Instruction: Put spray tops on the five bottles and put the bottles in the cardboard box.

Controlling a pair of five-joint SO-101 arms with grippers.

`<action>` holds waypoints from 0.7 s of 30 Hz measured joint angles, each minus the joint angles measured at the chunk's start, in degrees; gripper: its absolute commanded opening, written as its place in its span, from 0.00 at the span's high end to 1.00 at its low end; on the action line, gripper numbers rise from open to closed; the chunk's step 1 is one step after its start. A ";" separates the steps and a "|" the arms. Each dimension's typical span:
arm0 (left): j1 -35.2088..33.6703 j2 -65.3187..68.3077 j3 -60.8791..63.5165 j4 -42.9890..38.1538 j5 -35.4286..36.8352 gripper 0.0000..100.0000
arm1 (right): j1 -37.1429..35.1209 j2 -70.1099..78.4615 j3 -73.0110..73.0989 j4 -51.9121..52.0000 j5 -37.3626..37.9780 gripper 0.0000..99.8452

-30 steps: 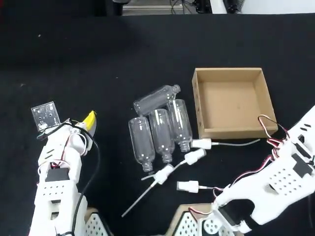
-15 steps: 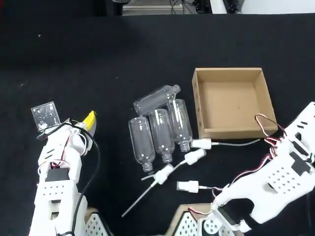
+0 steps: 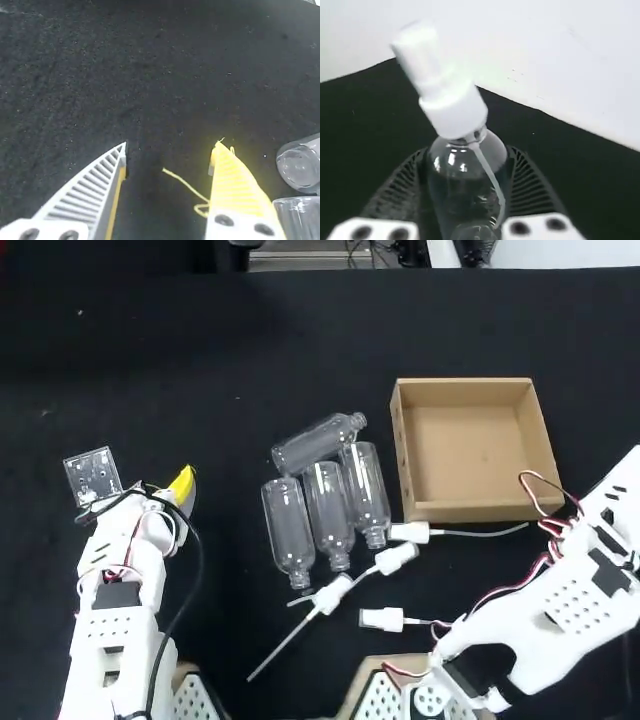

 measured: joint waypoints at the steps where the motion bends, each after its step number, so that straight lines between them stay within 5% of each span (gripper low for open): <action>1: 0.00 0.00 0.00 0.00 0.00 0.75 | 0.00 -1.14 0.00 0.00 -0.62 0.99; 9: 0.00 0.00 0.00 0.00 0.00 0.75 | -0.44 -16.00 0.00 15.82 -1.23 0.99; 15: 0.00 0.00 0.00 0.00 0.00 0.75 | -7.38 -29.27 0.00 34.73 -1.32 0.99; 21: 0.00 0.00 0.00 0.00 0.00 0.75 | -13.98 -35.69 0.00 41.41 -1.32 0.99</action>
